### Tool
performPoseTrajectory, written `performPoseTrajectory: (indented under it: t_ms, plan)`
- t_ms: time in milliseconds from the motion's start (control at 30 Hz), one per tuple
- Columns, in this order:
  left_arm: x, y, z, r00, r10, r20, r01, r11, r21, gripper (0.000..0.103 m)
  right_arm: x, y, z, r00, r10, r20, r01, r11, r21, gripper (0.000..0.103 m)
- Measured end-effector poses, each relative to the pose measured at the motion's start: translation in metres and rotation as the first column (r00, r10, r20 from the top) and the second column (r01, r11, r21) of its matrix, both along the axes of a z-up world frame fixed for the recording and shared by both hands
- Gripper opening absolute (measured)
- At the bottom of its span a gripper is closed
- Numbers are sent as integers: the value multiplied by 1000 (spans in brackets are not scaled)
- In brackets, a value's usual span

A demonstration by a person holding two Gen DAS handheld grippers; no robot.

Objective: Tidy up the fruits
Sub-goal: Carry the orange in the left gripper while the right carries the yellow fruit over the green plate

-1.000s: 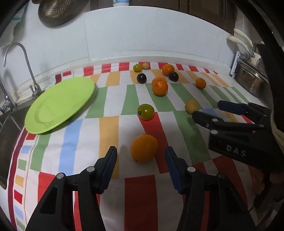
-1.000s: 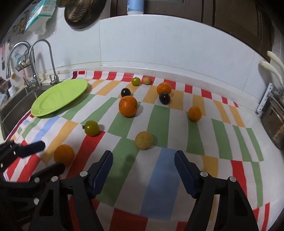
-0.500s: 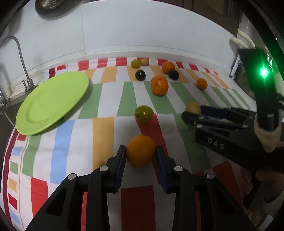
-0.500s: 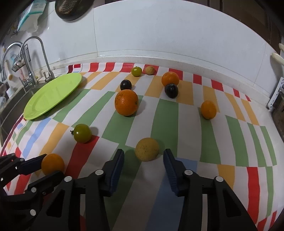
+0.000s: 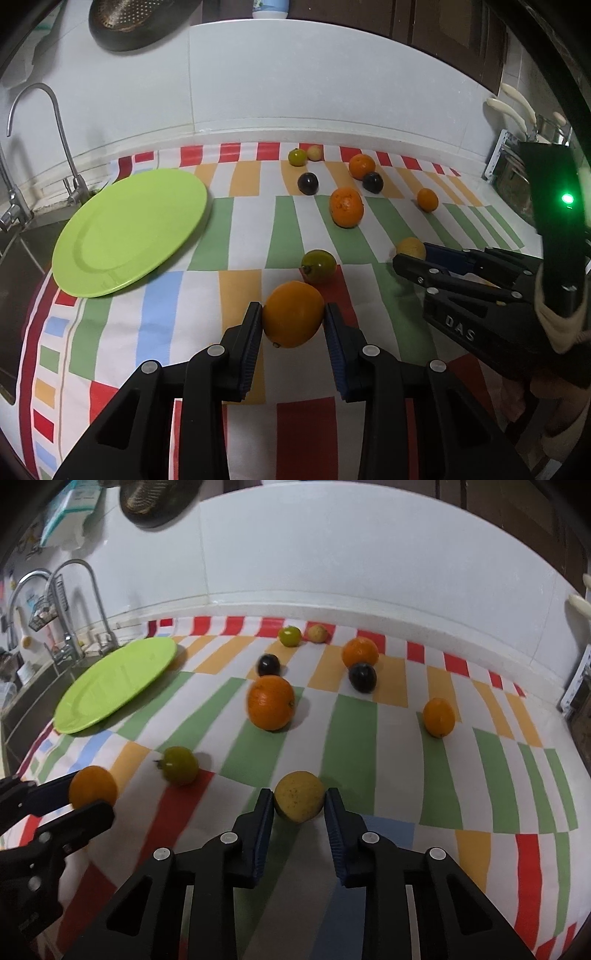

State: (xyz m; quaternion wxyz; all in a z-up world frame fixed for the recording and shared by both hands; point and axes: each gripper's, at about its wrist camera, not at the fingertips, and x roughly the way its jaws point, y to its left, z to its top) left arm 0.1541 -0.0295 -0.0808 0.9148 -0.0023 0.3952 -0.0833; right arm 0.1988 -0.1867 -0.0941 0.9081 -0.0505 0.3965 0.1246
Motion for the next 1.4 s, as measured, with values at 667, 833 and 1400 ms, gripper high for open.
performPoseTrajectory:
  t_ms: [667,833,1400]
  plan:
    - [-15,50,50,995,-38,91,38,999,-7,34,-43,45,63,996,-11,90,7,999,47,29]
    - [-10,70,56,993,-42,108,42,999,-3,34,-41,66,72,994,-1,107,-5,998,55,29]
    - [39,159,35,995,-17,97,12,998,54,33,5,175,57,986,137,90,-145,985,94,29]
